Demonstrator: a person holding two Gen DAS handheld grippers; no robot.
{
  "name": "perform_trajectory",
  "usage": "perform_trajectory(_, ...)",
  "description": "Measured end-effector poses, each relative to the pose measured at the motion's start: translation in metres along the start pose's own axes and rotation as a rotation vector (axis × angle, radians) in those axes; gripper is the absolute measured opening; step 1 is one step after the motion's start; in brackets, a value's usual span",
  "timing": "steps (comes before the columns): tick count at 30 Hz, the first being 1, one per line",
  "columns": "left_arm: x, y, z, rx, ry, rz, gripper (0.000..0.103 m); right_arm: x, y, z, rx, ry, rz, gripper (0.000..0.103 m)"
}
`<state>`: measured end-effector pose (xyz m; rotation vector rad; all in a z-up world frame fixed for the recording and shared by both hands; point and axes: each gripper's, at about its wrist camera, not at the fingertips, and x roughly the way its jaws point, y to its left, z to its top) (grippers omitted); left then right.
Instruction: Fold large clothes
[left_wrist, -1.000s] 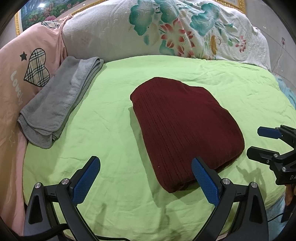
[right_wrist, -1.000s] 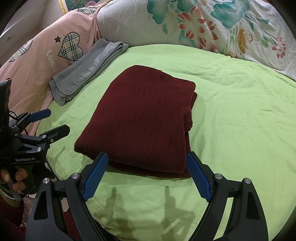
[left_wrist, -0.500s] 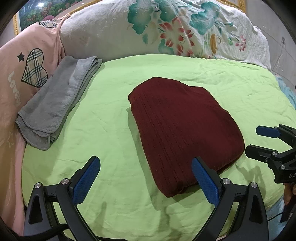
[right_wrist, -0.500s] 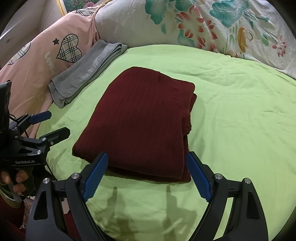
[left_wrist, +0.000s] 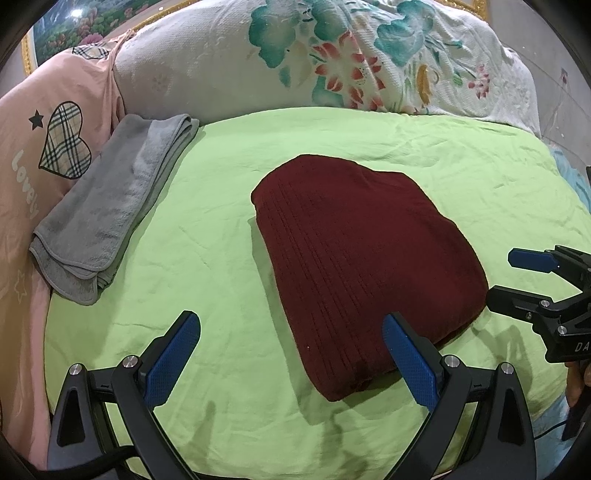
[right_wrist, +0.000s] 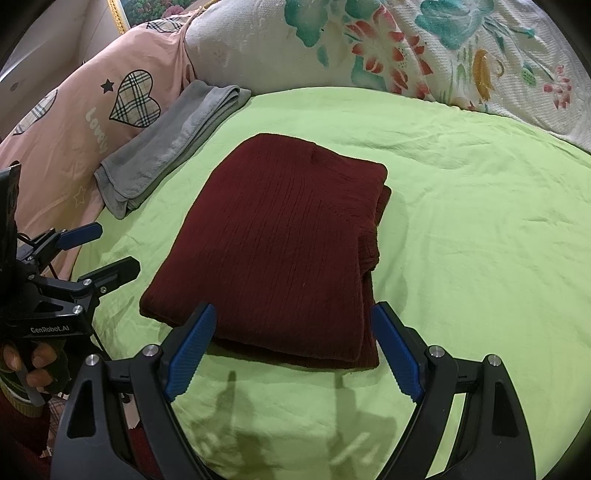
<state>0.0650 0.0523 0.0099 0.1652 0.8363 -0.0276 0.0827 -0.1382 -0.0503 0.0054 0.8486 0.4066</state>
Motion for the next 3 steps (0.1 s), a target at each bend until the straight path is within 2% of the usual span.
perform_trajectory(3,0.0003,0.0031,0.0019,-0.009,-0.005,-0.001,0.099,0.0019,-0.0003,0.0019,-0.003,0.002,0.001,0.086)
